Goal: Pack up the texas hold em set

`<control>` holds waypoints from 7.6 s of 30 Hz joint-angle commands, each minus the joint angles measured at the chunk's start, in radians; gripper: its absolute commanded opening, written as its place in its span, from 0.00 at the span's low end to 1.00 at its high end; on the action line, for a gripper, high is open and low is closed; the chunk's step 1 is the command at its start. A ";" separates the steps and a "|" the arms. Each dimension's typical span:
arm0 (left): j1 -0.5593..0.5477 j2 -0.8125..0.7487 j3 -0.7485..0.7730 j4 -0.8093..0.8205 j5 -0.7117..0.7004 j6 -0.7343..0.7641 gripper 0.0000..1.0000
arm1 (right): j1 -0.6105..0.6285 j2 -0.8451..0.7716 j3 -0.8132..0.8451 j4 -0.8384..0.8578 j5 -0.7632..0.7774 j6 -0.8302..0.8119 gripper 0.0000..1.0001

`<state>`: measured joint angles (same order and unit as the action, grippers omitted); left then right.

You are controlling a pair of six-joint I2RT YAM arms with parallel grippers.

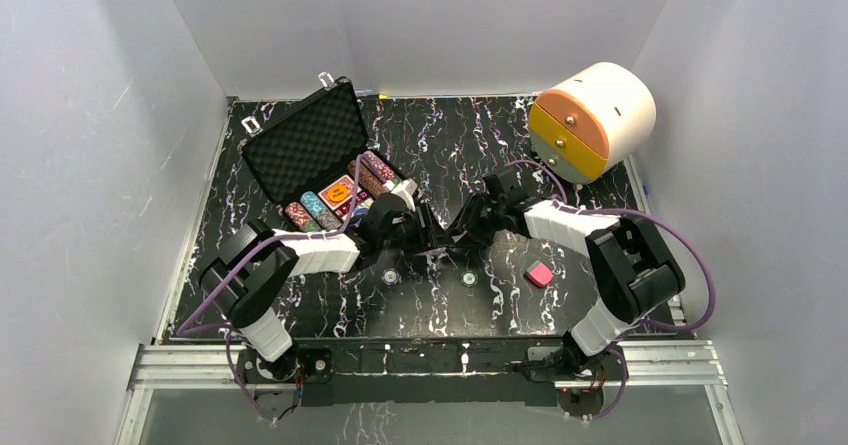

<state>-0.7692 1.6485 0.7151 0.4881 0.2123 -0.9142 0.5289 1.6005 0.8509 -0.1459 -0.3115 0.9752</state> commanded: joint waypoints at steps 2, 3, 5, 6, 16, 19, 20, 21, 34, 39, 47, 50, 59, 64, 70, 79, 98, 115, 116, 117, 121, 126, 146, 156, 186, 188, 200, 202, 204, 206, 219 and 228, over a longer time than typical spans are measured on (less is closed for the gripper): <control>-0.008 0.008 0.003 0.058 -0.039 -0.024 0.49 | 0.003 -0.036 -0.027 0.097 -0.080 0.091 0.45; -0.008 0.011 0.003 0.060 -0.041 -0.030 0.47 | 0.003 -0.035 -0.031 0.103 -0.088 0.098 0.45; -0.008 0.014 0.003 0.064 -0.049 -0.042 0.41 | 0.003 -0.031 -0.038 0.112 -0.097 0.117 0.45; -0.008 0.014 0.002 0.064 -0.055 -0.046 0.38 | 0.003 -0.030 -0.040 0.116 -0.101 0.123 0.45; -0.010 0.007 -0.003 0.074 -0.095 -0.064 0.05 | 0.003 -0.029 -0.047 0.124 -0.110 0.150 0.45; -0.010 0.003 0.005 0.060 -0.088 -0.029 0.00 | 0.002 -0.028 -0.036 0.110 -0.090 0.125 0.50; -0.010 -0.002 0.013 0.041 -0.089 -0.005 0.00 | 0.002 -0.029 -0.016 0.093 -0.082 0.096 0.55; -0.010 -0.008 0.021 0.019 -0.090 0.028 0.00 | 0.002 -0.028 0.010 0.063 -0.063 0.070 0.59; 0.310 0.073 0.601 -0.729 -0.122 0.881 0.00 | -0.006 -0.321 0.024 -0.009 0.139 -0.118 0.79; 0.320 0.117 0.636 -0.731 -0.064 0.889 0.00 | -0.006 -0.337 0.017 -0.015 0.153 -0.119 0.79; 0.327 0.169 0.668 -0.738 -0.025 0.906 0.00 | -0.007 -0.321 0.020 -0.017 0.141 -0.119 0.79; 0.329 0.191 0.679 -0.749 -0.005 0.923 0.00 | -0.007 -0.320 0.020 -0.018 0.141 -0.119 0.79; 0.333 0.244 0.710 -0.771 0.013 0.930 0.00 | -0.006 -0.310 0.029 -0.021 0.143 -0.119 0.79; 0.334 0.258 0.717 -0.789 -0.009 0.929 0.00 | -0.006 -0.312 0.028 -0.027 0.149 -0.119 0.79; 0.334 0.251 0.708 -0.816 0.091 0.950 0.00 | -0.007 -0.310 0.023 -0.030 0.162 -0.119 0.79; 0.334 0.256 0.721 -0.848 0.127 0.984 0.00 | -0.006 -0.300 0.028 -0.036 0.166 -0.118 0.79; 0.333 0.243 0.721 -0.849 0.139 0.979 0.00 | -0.006 -0.289 0.026 -0.039 0.166 -0.119 0.79; 0.334 0.282 0.760 -0.878 0.133 1.005 0.06 | -0.006 -0.283 0.027 -0.041 0.171 -0.119 0.79; 0.333 0.287 0.765 -0.879 0.134 1.005 0.07 | -0.006 -0.283 0.028 -0.041 0.171 -0.119 0.79; 0.334 0.293 0.770 -0.880 0.133 1.006 0.09 | -0.006 -0.283 0.028 -0.041 0.172 -0.119 0.79; 0.333 0.307 0.784 -0.879 0.122 0.993 0.17 | -0.006 -0.281 0.031 -0.041 0.170 -0.119 0.79; 0.333 0.301 0.803 -0.887 0.105 0.984 0.29 | -0.006 -0.283 0.035 -0.044 0.173 -0.119 0.79; 0.334 0.267 0.805 -0.864 0.047 0.966 0.00 | -0.007 -0.278 0.029 -0.041 0.167 -0.144 0.79; 0.333 0.317 0.813 -0.863 0.060 0.963 0.00 | -0.007 -0.281 0.028 -0.047 0.172 -0.147 0.79; 0.334 -0.076 0.686 -0.747 -0.057 0.794 0.38 | 0.030 -0.252 0.110 -0.258 0.302 -0.336 0.81; 0.334 -0.165 0.645 -0.731 -0.088 0.775 0.45 | 0.074 -0.237 0.127 -0.307 0.366 -0.357 0.82; 0.334 -0.532 0.484 -0.804 -0.147 0.692 0.98 | 0.279 -0.174 0.095 -0.475 0.537 -0.329 0.88; 0.334 -0.569 0.453 -0.803 -0.140 0.658 0.98 | 0.308 -0.162 0.087 -0.484 0.548 -0.311 0.87; 0.334 -0.605 0.421 -0.801 -0.134 0.615 0.98 | 0.323 -0.147 0.076 -0.481 0.547 -0.298 0.87; 0.334 -0.631 0.382 -0.793 -0.122 0.569 0.98 | 0.325 -0.128 0.071 -0.477 0.534 -0.285 0.85; 0.334 -0.663 0.233 -0.749 -0.067 0.432 0.99 | 0.342 0.006 0.081 -0.451 0.516 -0.258 0.73; 0.334 -0.650 0.235 -0.778 -0.107 0.420 0.98 | 0.345 0.069 0.087 -0.463 0.551 -0.241 0.57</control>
<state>-0.4339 1.0008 0.9436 -0.2848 0.1200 -0.4774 0.8669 1.6150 0.9363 -0.6224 0.2211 0.7078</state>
